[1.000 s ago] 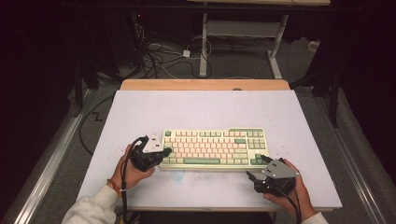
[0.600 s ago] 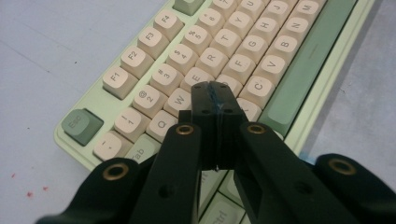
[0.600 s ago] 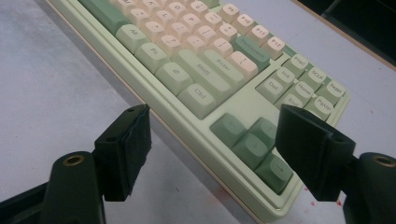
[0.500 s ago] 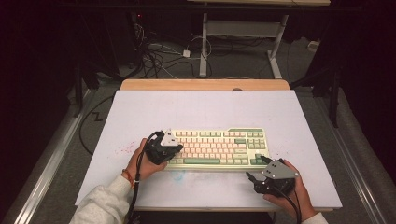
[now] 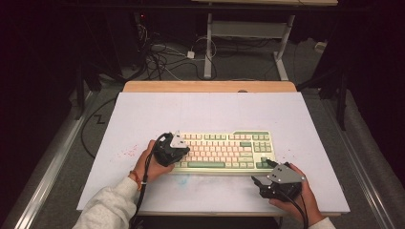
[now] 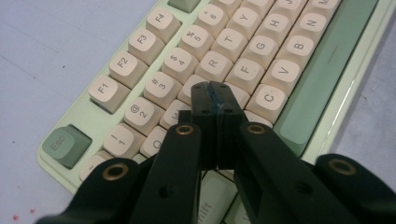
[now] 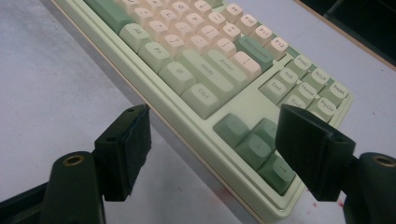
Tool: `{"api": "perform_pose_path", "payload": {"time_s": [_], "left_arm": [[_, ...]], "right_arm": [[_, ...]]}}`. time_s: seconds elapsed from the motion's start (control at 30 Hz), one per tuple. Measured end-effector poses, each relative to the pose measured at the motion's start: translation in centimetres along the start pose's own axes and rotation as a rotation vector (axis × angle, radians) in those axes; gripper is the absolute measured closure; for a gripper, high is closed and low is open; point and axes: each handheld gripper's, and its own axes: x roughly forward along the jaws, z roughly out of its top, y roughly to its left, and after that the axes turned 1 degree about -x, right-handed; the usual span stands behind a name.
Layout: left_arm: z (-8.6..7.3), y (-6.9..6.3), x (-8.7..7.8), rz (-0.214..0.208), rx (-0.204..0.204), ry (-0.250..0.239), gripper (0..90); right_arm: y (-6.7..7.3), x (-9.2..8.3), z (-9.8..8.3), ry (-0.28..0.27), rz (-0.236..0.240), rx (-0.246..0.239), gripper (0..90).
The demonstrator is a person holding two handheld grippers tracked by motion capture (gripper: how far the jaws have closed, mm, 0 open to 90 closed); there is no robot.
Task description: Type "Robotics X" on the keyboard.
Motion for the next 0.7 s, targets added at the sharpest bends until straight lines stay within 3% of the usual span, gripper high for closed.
{"api": "perform_pose_path", "payload": {"time_s": [0.7], "left_arm": [[0.09, -0.13, 0.04, 0.012, 0.013, 0.007, 86.9]], "right_arm": [[0.15, 0.04, 0.02, 0.002, 0.013, -0.008, 27.0]]}}
